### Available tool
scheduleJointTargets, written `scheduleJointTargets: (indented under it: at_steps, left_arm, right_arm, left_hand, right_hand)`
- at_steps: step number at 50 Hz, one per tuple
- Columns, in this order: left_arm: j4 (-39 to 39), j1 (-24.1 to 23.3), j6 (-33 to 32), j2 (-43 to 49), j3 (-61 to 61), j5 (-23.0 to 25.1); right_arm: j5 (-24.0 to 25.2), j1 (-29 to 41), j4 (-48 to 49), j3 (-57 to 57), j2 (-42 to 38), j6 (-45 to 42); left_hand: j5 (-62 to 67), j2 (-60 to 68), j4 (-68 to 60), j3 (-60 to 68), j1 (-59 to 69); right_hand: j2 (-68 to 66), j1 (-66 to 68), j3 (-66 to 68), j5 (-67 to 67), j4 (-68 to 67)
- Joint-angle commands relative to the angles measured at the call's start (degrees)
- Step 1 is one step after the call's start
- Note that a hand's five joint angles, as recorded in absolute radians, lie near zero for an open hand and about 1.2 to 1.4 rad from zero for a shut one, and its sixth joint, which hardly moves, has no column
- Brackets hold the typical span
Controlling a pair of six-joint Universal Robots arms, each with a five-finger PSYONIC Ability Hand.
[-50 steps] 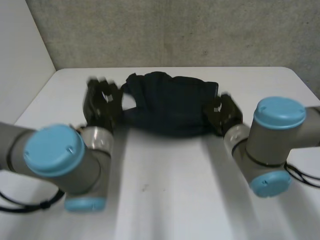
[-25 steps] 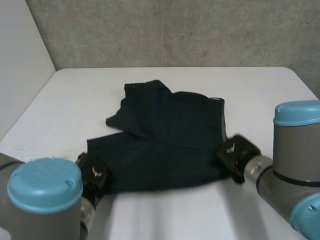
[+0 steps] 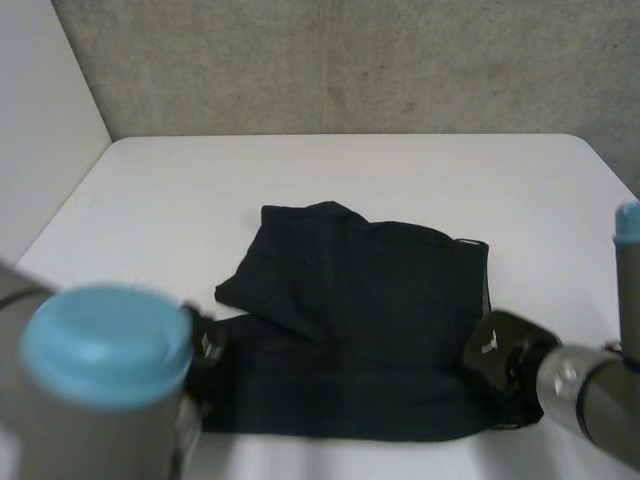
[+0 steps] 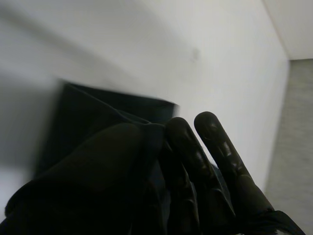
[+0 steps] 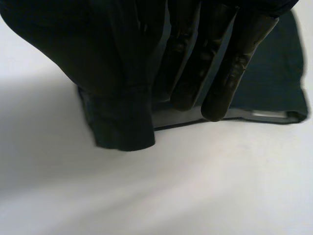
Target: Fold the shorts.
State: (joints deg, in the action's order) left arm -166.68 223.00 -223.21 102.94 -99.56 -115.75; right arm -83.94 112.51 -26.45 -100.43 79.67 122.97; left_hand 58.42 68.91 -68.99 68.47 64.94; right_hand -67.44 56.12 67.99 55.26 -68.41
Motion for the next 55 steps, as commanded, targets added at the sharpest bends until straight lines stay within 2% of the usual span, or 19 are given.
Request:
scheduleJointTargets:
  at_steps: [1, 6, 9, 14, 18, 23, 24, 25, 26, 28, 29, 32, 35, 37, 39, 41, 45, 49, 55]
  left_arm:
    - [-13.22, 5.77, -3.72, 22.37, 30.19, -0.09]
    - [-16.12, 7.35, -6.88, 36.59, 51.26, 0.17]
    - [-16.65, 8.41, -8.2, 41.98, 58.76, 0.52]
    - [-22.78, 9.29, -10.75, 52.78, 73.07, 2.36]
    - [-30.18, 9.99, -12.77, 57.45, 78.29, 5.7]
    - [-35.72, 10.08, -12.6, 59.92, 78.47, 10.28]
    - [-35.9, 9.82, -12.51, 60.1, 78.3, 10.54]
    - [-35.82, 9.3, -12.16, 60.27, 77.6, 10.72]
    - [-35.73, 9.03, -11.98, 60.27, 76.98, 10.63]
    - [-35.73, 8.59, -11.37, 60.19, 75.4, 10.63]
    - [-35.73, 7.81, -10.5, 59.23, 73.22, 10.55]
    - [-35.55, 7.01, -8.39, 56.6, 68.82, 10.55]
    - [-35.46, 7.71, -3.65, 48.69, 60.47, 10.46]
    - [-35.46, 9.2, 2.58, 42.02, 52.57, 10.9]
    - [-35.29, 10.25, 6.8, 38.41, 48.52, 11.16]
    - [-34.94, 11.22, 14.36, 32.17, 42.11, 12.21]
    - [-33.45, 11.84, 24.39, 23.38, 31.82, 17.3]
    - [-32.3, 13.5, 29.06, 16.69, 22.94, 21.96]
    - [-32.12, 15.18, 30.03, 11.59, 12.83, 23.38]
  right_arm:
    - [-1.57, -0.53, 6.23, 15.78, -11.8, 5.96]
    - [-4.99, -0.44, 12.29, 27.73, -21.03, 9.39]
    - [-7.1, -0.27, 16.32, 32.99, -25.77, 9.74]
    - [-7.46, -0.27, 24.68, 39.51, -32.99, 9.65]
    - [-7.9, -0.27, 31.8, 42.68, -38.17, 8.69]
    - [-8.16, -0.27, 40.32, 43.74, -41.43, 7.63]
    - [-8.43, -0.27, 41.73, 43.65, -41.52, 7.72]
    - [-9.47, -0.18, 43.66, 43.31, -41.52, 7.72]
    - [-10.09, -0.18, 44.37, 42.95, -41.35, 7.81]
    - [-11.32, -0.27, 44.73, 41.99, -40.56, 8.33]
    - [-12.11, -0.62, 44.9, 40.24, -38.82, 9.55]
    - [-12.21, -0.97, 44.64, 35.33, -31.98, 15.25]
    - [-11.33, -0.97, 44.56, 30.75, -25.72, 21.06]
    - [-9.14, -1.24, 42.98, 26.27, -20.97, 25.9]
    - [-7.47, -1.41, 40.7, 24.07, -19.3, 27.84]
    - [-4.66, -2.37, 36.05, 21.16, -17.53, 30.21]
    - [-1.31, -4.4, 27.78, 16.94, -16.04, 33.55]
    - [0.27, -5.37, 23.9, 13.69, -15.68, 36.54]
    - [0.45, -6.86, 27.75, 10.35, -16.21, 37.34]
  left_hand:
    - [11.58, 11.09, -11.01, 11.53, 15.06]
    - [11.58, 11.09, -11.01, 11.53, 15.06]
    - [11.58, 11.09, -11.01, 11.53, 15.06]
    - [11.58, 11.09, -11.01, 11.53, 15.06]
    - [11.58, 11.09, -11.01, 11.53, 15.06]
    - [11.58, 11.09, -11.01, 11.53, 15.06]
    - [11.58, 11.09, -11.01, 11.53, 15.06]
    - [-34.86, -35.35, 35.43, -34.91, -31.38]
    - [-58.42, -58.91, 58.99, -58.47, -54.94]
    - [-53.38, -53.87, 53.94, -53.43, -49.9]
    - [-58.42, -58.91, 58.99, -58.47, -54.94]
    - [-58.42, -58.91, 58.99, -58.47, -54.94]
    - [-58.42, -58.91, 58.99, -58.47, -54.94]
    - [-58.42, -58.91, 58.99, -58.47, -54.94]
    - [-58.38, -58.87, 58.94, -58.43, -54.9]
    - [-58.21, -58.7, 58.77, -58.26, -54.73]
    - [-58.21, -58.7, 58.77, -58.26, -54.73]
    - [-58.04, -58.53, 58.6, -58.09, -54.56]
    - [-58.21, -58.7, 58.77, -58.26, -54.73]
  right_hand:
    - [-12.56, 23.88, 12.01, 14.74, -11.59]
    - [-12.56, 23.88, 12.01, 14.74, -11.59]
    - [-12.56, 23.88, 12.01, 14.74, -11.59]
    - [-12.56, 23.88, 12.01, 14.74, -11.59]
    - [-12.56, 23.88, 12.01, 14.74, -11.59]
    - [-12.56, 23.88, 12.01, 14.74, -11.59]
    - [3.36, 7.95, -3.92, -1.19, 4.34]
    - [53.81, -42.5, -54.37, -51.64, 54.79]
    - [57.44, -46.12, -57.99, -55.26, 58.41]
    - [57.44, -46.12, -57.99, -55.26, 58.41]
    - [57.44, -46.12, -57.99, -55.26, 58.41]
    - [57.44, -46.12, -57.99, -55.26, 58.41]
    - [57.44, -46.12, -57.99, -55.26, 58.41]
    - [57.44, -46.12, -57.99, -55.26, 58.41]
    - [57.44, -46.12, -57.99, -55.26, 58.41]
    - [57.44, -46.12, -57.99, -55.26, 58.41]
    - [57.44, -46.12, -57.99, -55.26, 58.41]
    - [56.18, -44.87, -56.73, -54.0, 57.16]
    - [47.29, -35.98, -47.84, -45.11, 48.27]
